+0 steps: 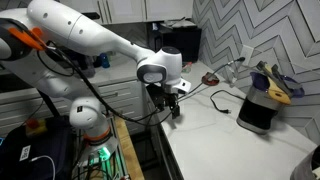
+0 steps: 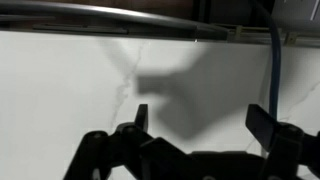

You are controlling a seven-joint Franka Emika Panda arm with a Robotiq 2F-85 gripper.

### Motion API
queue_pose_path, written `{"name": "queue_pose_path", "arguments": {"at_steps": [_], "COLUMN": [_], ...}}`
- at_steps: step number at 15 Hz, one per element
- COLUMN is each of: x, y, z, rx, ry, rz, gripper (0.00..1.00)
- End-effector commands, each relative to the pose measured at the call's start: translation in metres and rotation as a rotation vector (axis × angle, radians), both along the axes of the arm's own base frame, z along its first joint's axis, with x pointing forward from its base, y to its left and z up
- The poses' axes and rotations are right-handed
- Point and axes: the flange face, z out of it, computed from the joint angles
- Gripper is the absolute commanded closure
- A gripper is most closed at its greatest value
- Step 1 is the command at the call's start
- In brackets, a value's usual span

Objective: Remove the white cooking utensil from the metallic utensil holding bucket and move it to the left next to the clear bowl with an orange spoon inside

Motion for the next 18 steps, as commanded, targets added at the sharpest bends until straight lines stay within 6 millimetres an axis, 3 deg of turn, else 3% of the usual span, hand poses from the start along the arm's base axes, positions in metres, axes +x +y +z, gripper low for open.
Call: {"name": "queue_pose_path", "arguments": {"at_steps": [1,4,5,9,12,14,16,18], "x": [0.0,0.0,0.001,0.015,0.041,0.057,0.069,0.073], "y": [0.0,0.0,-0.013,-0.067,-0.099,-0.12,-0.147,-0.172], "z": [0.0,0.0,0.009,0.073,0.145,0.179,0.199,0.206], "rx": [0.0,0.0,-0.014,-0.086,-0.146,-0.205,-0.255,-0.276], "ry": [0.001,0.001,-0.036,-0.265,-0.468,-0.555,-0.596,-0.58], "rz": [0.0,0.0,-0.066,-0.175,-0.202,-0.283,-0.386,-0.49], "gripper": [0.0,0.0,0.0,0.0,0.0,0.0,0.0,0.0]}}
